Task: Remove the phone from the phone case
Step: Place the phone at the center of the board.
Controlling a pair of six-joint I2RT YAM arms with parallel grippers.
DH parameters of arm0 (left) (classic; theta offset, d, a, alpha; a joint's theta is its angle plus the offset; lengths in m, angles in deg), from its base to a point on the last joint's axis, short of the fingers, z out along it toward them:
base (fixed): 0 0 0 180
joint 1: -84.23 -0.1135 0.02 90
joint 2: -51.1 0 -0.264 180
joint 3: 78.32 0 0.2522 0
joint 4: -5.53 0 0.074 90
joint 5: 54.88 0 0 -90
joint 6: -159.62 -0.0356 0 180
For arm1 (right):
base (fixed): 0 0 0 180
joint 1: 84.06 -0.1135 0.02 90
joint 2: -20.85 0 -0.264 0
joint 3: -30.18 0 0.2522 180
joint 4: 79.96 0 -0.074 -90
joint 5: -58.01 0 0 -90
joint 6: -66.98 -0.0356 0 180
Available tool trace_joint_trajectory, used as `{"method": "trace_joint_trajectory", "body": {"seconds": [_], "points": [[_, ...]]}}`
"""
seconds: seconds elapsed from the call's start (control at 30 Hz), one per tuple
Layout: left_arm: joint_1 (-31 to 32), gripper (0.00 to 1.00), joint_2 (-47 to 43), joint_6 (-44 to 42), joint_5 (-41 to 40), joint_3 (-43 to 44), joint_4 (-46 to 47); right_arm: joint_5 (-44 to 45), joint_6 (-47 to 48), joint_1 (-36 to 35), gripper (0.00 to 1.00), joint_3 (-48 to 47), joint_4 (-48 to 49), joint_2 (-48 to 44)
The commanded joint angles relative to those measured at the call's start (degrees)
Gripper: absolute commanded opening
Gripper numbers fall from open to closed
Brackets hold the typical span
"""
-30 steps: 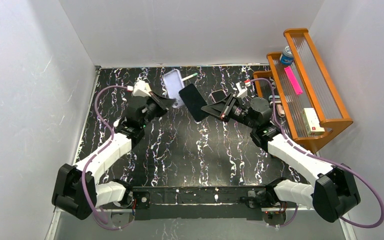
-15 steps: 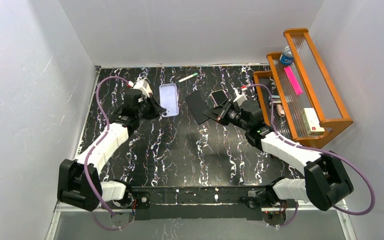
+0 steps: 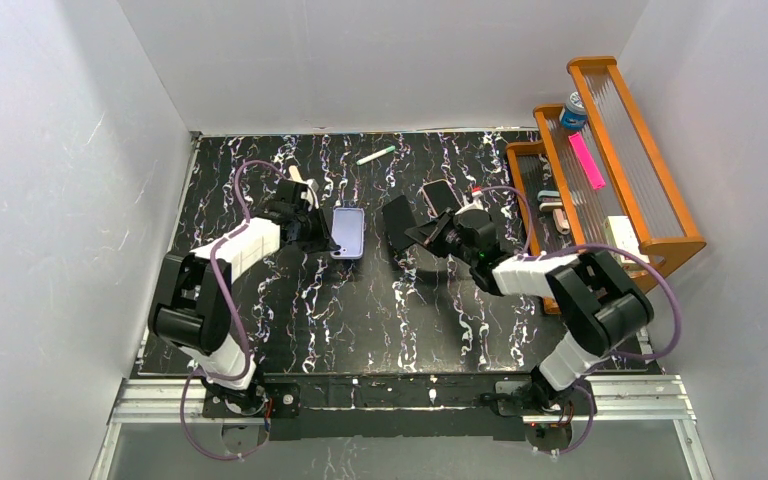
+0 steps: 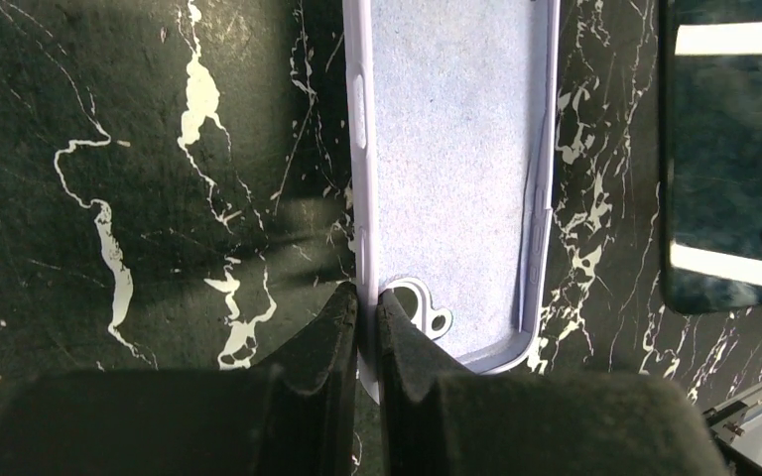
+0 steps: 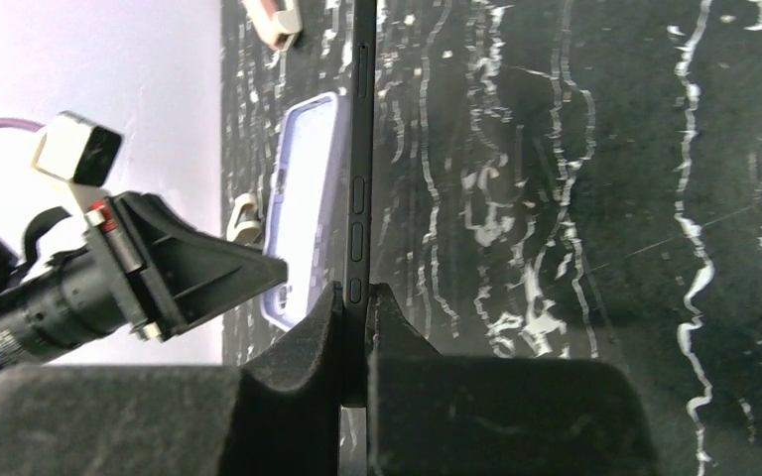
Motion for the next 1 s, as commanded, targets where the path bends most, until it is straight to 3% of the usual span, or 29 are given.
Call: {"method": "trace_joint_trajectory", "body": {"seconds": [0.0,0.37,0.67,0.97], "points": [[0.0,0.0,2.3,1.1,0.8,2.6,0.6,4.8,-2.9,-0.5,0.01,-3.4,11.7,4.4],[1.1,0.0,9.1,2.1,0.8,2.8,4.1,4.9,-7.8,-2.4,0.01,-6.7,19.2,16.1],[1.5,0.08,11.3,3.1,1.1,2.7,6.3,4.9,-8.0,-4.0,0.01,-6.6,19.9,19.7],[1.5,0.19,11.6,2.2,0.6,2.0,5.9,4.9,-8.3,-4.1,0.28,-4.6,22.0,22.1]]}}
